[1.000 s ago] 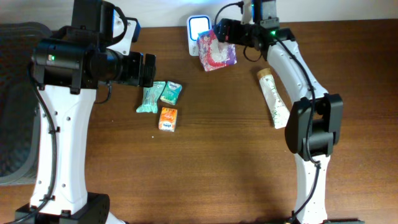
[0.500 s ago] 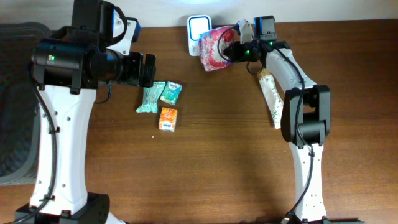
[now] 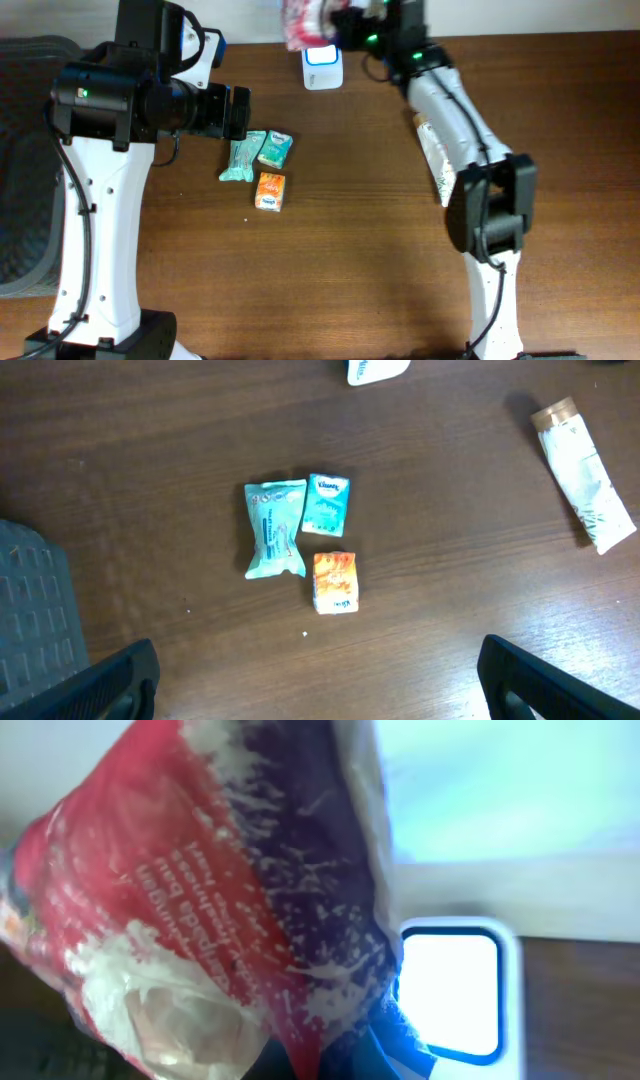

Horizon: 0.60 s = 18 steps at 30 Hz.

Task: Scan the item barcode
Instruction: 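Hold the red-purple pack in front of the scanner with the right gripper, then carry the red-purple pack right and release it at the table edge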

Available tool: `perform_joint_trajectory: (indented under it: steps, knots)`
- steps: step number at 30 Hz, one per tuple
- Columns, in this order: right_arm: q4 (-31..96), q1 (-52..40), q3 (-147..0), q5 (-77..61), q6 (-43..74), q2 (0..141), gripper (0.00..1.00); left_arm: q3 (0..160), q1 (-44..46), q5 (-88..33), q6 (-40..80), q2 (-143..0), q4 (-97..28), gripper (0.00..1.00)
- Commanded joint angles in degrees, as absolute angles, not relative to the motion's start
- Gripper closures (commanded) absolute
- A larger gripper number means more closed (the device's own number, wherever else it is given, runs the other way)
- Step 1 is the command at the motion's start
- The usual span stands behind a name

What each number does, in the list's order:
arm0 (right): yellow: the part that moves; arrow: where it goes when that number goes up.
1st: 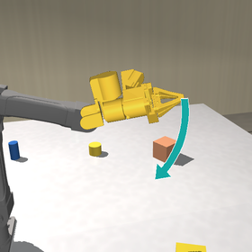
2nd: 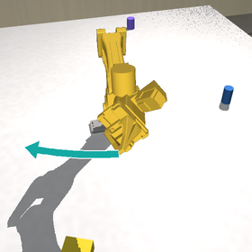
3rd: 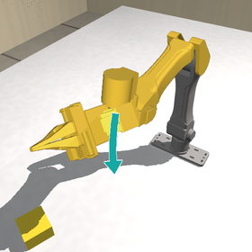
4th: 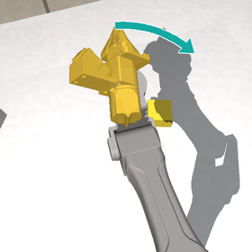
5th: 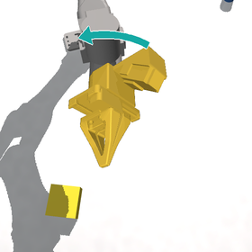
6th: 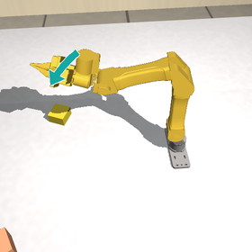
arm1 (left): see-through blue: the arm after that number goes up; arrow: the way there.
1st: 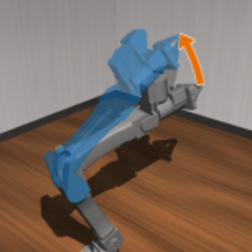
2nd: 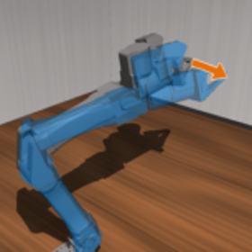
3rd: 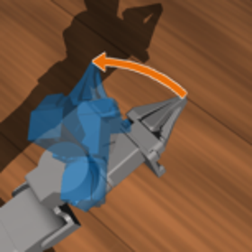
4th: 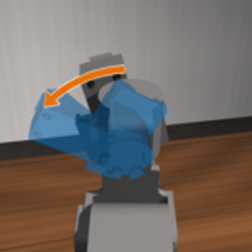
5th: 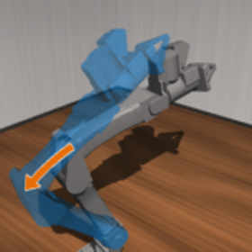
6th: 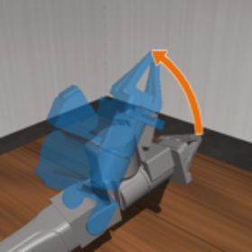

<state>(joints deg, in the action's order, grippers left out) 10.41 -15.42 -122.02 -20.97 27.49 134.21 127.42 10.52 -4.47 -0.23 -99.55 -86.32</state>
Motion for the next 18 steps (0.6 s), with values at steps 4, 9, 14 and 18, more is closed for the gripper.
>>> perform_joint_trajectory:
  steps: [4,9,14,18]
  knots:
    - [10.96,-18.83,-122.26,-5.32,29.52,137.43,0.96,127.76,10.7,-4.67,-0.69,-98.98,-86.24,0.01]
    - [15.55,-16.88,-122.26,-10.44,37.56,137.75,0.96,127.76,10.7,-4.67,-0.69,-98.98,-86.24,0.01]
    - [16.71,-10.63,-122.28,-16.97,37.6,130.47,0.96,127.76,10.7,-4.67,-0.69,-98.98,-86.24,0.01]
    - [30.06,2.61,-122.28,-16.95,38.33,124.03,0.96,127.76,10.7,-4.67,-0.69,-98.98,-86.24,0.01]
